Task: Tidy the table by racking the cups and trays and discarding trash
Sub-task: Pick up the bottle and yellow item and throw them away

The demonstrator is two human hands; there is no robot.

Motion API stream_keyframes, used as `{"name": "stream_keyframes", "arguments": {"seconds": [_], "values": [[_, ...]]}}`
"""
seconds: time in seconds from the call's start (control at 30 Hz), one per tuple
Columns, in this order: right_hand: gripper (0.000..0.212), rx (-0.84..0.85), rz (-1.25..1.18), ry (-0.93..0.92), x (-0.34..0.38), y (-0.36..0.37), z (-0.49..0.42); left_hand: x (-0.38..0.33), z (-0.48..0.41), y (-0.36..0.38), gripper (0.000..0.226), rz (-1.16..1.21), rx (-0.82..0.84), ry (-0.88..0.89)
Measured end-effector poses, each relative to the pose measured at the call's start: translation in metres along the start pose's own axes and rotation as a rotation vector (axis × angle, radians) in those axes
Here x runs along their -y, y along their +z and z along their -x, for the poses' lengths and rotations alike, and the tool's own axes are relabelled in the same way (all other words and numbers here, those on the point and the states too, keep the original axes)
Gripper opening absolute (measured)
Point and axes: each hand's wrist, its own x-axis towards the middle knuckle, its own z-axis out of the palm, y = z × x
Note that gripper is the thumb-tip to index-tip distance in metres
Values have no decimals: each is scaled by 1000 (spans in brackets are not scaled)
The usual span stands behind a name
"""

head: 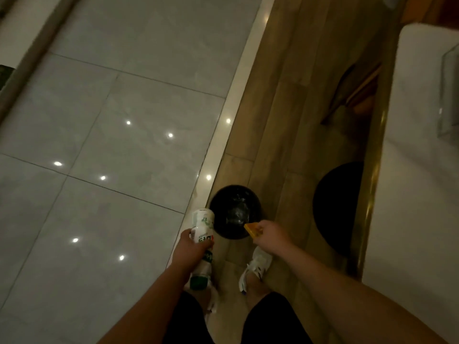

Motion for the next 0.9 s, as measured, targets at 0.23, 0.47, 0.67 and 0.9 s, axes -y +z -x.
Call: {"name": "stream_keyframes", "arguments": {"seconds": [0.23,0.47,0.67,0.9], "values": [[35,-13,-113,152,-23,33,-96,7,-111,46,61,-337,79,30],[23,-45,-79,188,-32,88,-181,24,-204,85,54,-598,133,26],[30,-86,-83,211,-44,109,-224,33,-245,122,62,-744,150,17],[32,-119,-150,200,-60,114,-252,32,-268,150,68,-764,163,-54]]}}
